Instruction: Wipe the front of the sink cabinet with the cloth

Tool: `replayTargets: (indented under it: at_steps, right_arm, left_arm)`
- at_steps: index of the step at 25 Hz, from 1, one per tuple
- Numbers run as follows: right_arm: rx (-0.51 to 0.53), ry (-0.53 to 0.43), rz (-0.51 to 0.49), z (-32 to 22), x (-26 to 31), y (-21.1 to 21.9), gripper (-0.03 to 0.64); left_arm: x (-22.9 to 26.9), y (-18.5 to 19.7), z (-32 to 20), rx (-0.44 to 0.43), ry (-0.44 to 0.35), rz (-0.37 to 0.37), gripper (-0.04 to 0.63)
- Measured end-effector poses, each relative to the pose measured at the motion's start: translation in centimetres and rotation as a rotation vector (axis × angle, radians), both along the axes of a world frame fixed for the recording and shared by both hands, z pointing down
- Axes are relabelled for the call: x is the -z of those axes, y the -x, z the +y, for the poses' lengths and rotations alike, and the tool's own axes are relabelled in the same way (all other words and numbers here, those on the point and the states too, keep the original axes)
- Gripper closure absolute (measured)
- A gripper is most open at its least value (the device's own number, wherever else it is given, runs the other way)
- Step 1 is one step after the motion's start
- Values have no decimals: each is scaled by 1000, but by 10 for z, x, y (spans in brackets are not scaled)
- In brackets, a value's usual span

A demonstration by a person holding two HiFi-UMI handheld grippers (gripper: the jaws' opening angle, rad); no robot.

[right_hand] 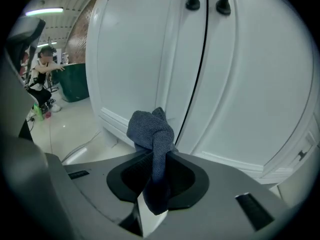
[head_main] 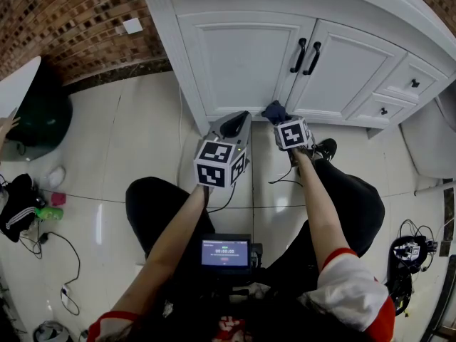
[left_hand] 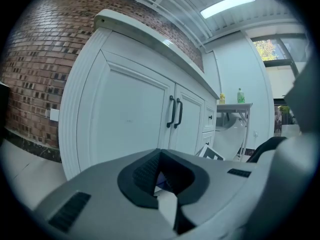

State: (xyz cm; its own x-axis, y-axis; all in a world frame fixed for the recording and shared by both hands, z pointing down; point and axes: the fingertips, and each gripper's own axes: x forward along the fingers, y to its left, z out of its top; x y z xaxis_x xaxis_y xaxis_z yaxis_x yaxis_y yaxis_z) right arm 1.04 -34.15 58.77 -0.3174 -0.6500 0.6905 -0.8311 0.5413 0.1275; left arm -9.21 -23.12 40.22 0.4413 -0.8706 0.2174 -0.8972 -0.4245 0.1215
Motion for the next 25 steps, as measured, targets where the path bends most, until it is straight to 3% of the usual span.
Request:
replayTargets:
  at_steps: [5, 10, 15, 20, 25]
  right_arm:
    - [2, 38, 28, -3, -24, -8, 535]
    - [-5, -13, -29, -6, 9, -25, 534]
    - [-63, -114, -167, 0, 89, -56, 534]
    - [-91, -279, -178, -2, 182, -96, 535]
    - [-45, -419, -174, -5, 271, -108, 534]
  left_arm:
    - [-11, -9, -8, -9, 21, 1, 560]
    - [-12, -22, -15, -25, 22, 2, 560]
    - [-7, -34, -20, -38, 12, 17, 560]
    - [5, -56, -20, -68, -6, 32, 560]
    - [18, -75, -20, -86, -26, 45, 560]
